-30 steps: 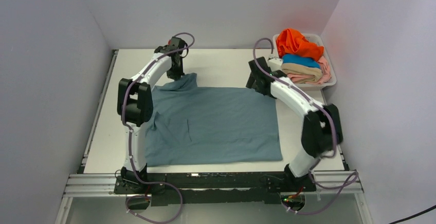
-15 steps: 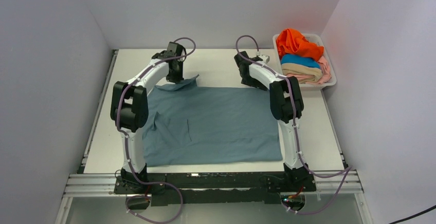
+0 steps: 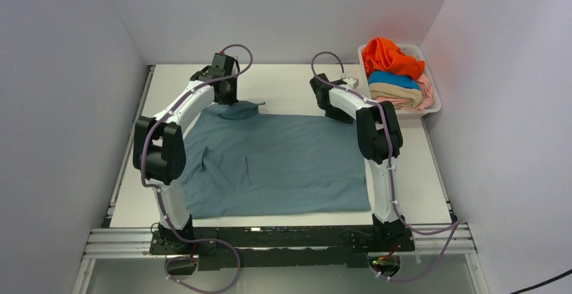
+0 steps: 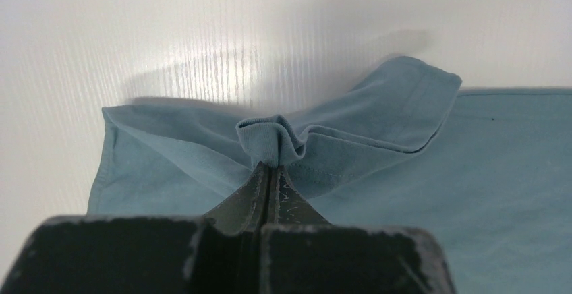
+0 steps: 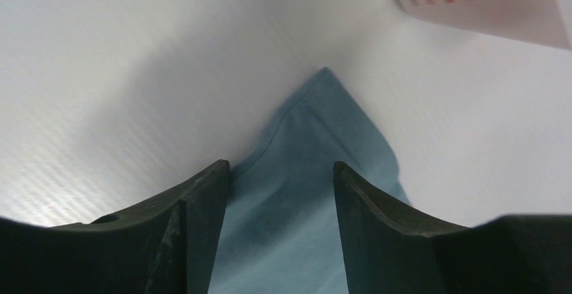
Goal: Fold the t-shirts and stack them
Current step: Grab the side of the flattened tshirt furthest away from the robot with both arms, then fold the other side of the tshirt into a rectangle
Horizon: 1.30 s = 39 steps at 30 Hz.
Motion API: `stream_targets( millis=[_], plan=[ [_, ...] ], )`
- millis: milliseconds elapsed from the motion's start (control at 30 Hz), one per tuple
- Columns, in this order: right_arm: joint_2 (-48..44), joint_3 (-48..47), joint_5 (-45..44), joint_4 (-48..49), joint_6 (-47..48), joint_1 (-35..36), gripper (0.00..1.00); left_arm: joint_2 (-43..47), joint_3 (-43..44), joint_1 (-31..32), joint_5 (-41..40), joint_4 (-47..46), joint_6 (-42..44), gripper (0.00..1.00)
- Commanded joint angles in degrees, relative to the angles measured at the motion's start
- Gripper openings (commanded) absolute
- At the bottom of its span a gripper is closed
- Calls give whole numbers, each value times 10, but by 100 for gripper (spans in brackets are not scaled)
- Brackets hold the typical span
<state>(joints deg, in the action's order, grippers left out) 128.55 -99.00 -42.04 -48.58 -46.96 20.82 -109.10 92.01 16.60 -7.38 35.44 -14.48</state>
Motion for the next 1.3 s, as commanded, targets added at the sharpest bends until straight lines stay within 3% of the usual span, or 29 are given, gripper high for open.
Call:
stream_targets(
  millis=[0,233,533,1033,1267],
  plan=[
    [-22,37,-28,-27,-12,-5,59,51,-31,0,2,-25,1,0],
    [-9,22,-41,-26,-2,-15,48,78,-59,-1,-16,-32,14,0],
    [-47,57,0,29,33,-15,0,120,-93,-5,11,-61,12,0],
    [-199,201,39,125,97,4,0,209,-167,-6,28,-62,-22,0],
    [-233,239,49,116,95,10,0,260,-200,-6,16,-43,-47,0]
  ],
)
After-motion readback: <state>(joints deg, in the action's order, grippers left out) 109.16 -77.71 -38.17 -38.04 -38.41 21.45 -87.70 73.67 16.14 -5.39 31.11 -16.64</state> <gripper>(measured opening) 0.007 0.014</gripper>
